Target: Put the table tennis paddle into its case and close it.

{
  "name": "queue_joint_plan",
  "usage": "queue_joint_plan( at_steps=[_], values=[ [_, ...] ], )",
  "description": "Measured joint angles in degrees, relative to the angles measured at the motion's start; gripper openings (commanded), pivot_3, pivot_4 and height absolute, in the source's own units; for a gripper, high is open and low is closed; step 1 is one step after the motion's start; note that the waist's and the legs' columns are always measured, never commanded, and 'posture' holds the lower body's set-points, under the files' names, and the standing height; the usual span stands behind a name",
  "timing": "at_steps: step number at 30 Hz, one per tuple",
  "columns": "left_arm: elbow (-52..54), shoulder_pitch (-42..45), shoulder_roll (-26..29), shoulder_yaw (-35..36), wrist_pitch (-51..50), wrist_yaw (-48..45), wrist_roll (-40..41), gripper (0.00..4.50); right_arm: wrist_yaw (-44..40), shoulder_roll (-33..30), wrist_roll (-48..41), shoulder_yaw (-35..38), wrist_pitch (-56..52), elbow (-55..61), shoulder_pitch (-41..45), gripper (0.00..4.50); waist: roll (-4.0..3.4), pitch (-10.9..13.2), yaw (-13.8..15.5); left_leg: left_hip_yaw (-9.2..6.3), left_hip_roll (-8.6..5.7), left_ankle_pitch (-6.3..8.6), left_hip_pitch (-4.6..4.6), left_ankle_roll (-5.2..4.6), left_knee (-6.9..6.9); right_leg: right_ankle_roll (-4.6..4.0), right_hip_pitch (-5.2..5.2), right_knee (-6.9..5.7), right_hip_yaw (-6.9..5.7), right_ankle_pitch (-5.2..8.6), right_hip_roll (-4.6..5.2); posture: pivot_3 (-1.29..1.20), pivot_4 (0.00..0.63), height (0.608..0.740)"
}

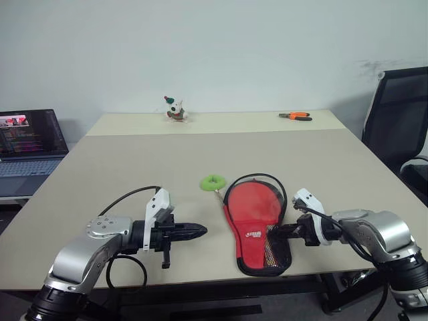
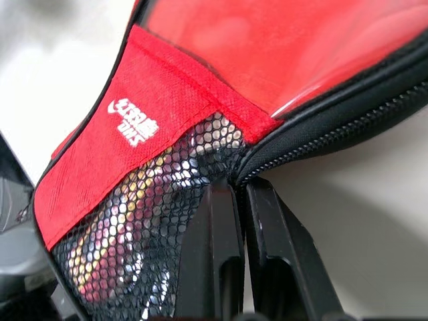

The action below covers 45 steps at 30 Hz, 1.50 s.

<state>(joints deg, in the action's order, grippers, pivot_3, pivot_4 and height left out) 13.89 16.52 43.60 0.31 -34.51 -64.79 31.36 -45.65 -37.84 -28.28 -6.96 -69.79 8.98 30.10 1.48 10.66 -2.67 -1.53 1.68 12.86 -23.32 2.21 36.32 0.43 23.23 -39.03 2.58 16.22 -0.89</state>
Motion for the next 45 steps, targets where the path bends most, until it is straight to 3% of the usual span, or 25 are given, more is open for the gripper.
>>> queue_joint_plan(
  at_steps=[2,5,12,16,21,24,29,34,35,45],
  values=[
    [-0.06,0.0,0.0,0.0,0.13,0.02,-0.02,0.0,0.87,0.24,0.0,0.03,-0.34,0.14,-0.04,0.02,0.0,0.0,0.0,-0.01,0.0,0.0,0.0,0.0,0.0,0.0,0.0,-0.01,-0.01,0.0,0.0,0.0,0.15,0.74],
    [-0.22,0.0,-0.08,0.0,0.19,0.18,-0.03,0.0,2.78,1.51,-0.02,0.51,-0.82,0.06,-0.03,0.74,0.0,0.0,-0.03,0.01,0.0,0.0,0.01,0.0,0.0,0.0,0.0,-0.01,0.0,0.0,0.0,0.0,0.15,0.74],
    [-0.29,0.0,-0.43,0.0,-0.09,0.96,0.03,0.0,3.15,-0.26,0.12,1.61,-0.54,0.25,-0.07,3.19,0.0,0.0,0.02,0.0,0.0,0.0,0.0,0.0,0.0,0.0,0.0,-0.01,-0.01,0.0,0.0,0.0,0.15,0.74],
    [-0.52,0.05,-0.91,0.24,-1.22,3.37,0.04,0.0,-2.17,-10.66,3.99,-0.51,9.85,1.95,0.03,4.46,-0.06,0.04,0.32,0.03,-0.01,0.0,0.0,0.0,0.01,0.06,0.02,0.02,-0.05,0.02,0.06,0.0,0.15,0.74],
    [-3.39,3.16,-2.77,0.28,-1.77,8.27,-1.24,0.0,-4.01,-5.28,-0.25,4.68,12.72,1.68,4.35,4.46,-0.04,0.04,-0.14,0.03,0.06,-0.01,0.1,0.0,0.02,0.02,0.0,-0.08,0.0,-0.01,-0.02,0.0,0.15,0.74],
    [-8.78,7.04,-4.71,-0.07,0.41,13.45,-6.15,0.62,-0.73,3.8,-2.08,5.98,13.79,1.99,5.78,4.5,-0.03,0.03,-0.14,0.03,0.04,-0.01,0.17,0.0,0.01,0.01,-0.08,-0.09,0.01,-0.02,-0.02,0.0,0.15,0.74],
    [-16.12,12.37,-7.81,-0.18,2.76,18.05,-10.66,2.47,6.26,12.92,3.01,0.04,18.31,-1.74,4.97,4.5,-0.03,0.03,0.39,-0.01,0.01,-0.01,-0.08,0.01,0.05,-0.16,0.05,-0.05,-0.02,-0.23,0.1,0.0,0.15,0.74],
    [-25.45,18.96,-11.77,-1.32,5.36,20.7,-14.65,4.29,9.82,16.82,7.3,-3.83,21.23,-4.8,3.11,4.5,-0.02,0.03,1.2,-0.1,-0.03,-0.01,-0.18,0.01,0.09,-0.14,0.07,-0.02,-0.13,-0.24,0.16,0.0,0.15,0.74],
    [-27.8,20.52,-12.54,-1.71,6.22,20.92,-15.37,4.49,9.98,17.18,7.66,-4.41,21.51,-4.9,2.62,4.5,-0.02,0.03,1.28,-0.12,-0.05,-0.01,-0.21,0.0,0.14,-0.14,0.07,-0.03,-0.17,-0.24,0.16,0.0,0.15,0.74],
    [-66.36,40.79,-20.74,-4.26,16.76,22.91,-23.84,4.49,11.99,18.12,11.47,-5.63,22.9,-5.79,1.97,4.5,-0.02,0.03,0.8,-0.11,-0.19,0.01,-0.36,-0.02,0.48,-0.01,0.11,-0.08,-0.35,-0.33,0.04,0.0,0.15,0.74]
  ],
)
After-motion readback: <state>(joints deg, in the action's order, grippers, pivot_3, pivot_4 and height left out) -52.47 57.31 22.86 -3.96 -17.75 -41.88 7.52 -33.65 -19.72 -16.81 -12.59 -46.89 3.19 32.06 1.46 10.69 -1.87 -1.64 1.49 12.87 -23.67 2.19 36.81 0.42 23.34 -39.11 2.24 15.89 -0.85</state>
